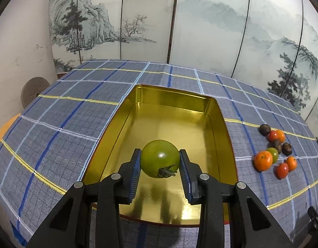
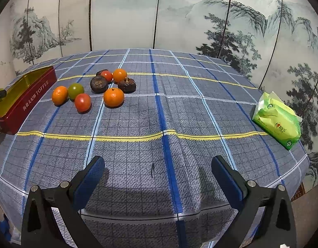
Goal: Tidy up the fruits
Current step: 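Lift the green tomato and carry it over the gold tin with the left gripper, then lower the green tomato into the tin and open the left gripper, then grasp the mandarin orange with the right gripper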
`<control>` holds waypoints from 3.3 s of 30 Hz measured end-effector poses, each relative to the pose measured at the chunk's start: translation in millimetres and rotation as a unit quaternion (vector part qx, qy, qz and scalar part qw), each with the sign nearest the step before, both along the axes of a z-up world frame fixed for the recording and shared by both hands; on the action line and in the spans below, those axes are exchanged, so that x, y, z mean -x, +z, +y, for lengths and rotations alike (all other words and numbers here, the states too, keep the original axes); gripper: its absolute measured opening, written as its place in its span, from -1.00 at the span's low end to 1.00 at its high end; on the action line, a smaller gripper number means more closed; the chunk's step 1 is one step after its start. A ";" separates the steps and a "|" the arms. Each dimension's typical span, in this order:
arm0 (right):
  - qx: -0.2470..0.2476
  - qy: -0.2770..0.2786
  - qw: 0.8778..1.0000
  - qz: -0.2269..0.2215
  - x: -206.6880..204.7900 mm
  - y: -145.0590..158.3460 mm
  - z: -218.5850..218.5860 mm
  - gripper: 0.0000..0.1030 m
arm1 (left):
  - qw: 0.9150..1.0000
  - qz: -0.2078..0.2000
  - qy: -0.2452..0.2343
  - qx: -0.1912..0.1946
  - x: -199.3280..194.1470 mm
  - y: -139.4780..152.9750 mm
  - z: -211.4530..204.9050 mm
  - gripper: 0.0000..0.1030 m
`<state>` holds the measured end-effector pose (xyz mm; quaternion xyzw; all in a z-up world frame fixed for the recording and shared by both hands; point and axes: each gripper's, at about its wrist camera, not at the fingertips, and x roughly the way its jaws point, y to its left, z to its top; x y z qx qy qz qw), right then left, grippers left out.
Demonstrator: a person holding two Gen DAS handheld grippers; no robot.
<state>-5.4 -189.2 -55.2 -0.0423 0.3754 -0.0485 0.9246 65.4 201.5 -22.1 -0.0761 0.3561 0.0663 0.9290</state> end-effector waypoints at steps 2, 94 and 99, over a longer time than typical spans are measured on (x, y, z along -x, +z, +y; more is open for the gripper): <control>0.002 0.000 1.000 0.002 -0.7 -1.3 0.0 0.99 | 1.000 0.002 0.002 -0.004 -1.9 -2.4 0.3 -0.29; 0.003 0.151 0.988 0.030 -138.6 -10.1 60.6 -0.41 | 0.993 -0.113 -0.003 -0.028 215.8 21.2 34.0 0.91; -0.012 0.158 0.987 0.021 -122.1 -4.6 51.2 -0.45 | 0.993 -0.117 -0.010 -0.024 223.0 22.8 28.3 0.91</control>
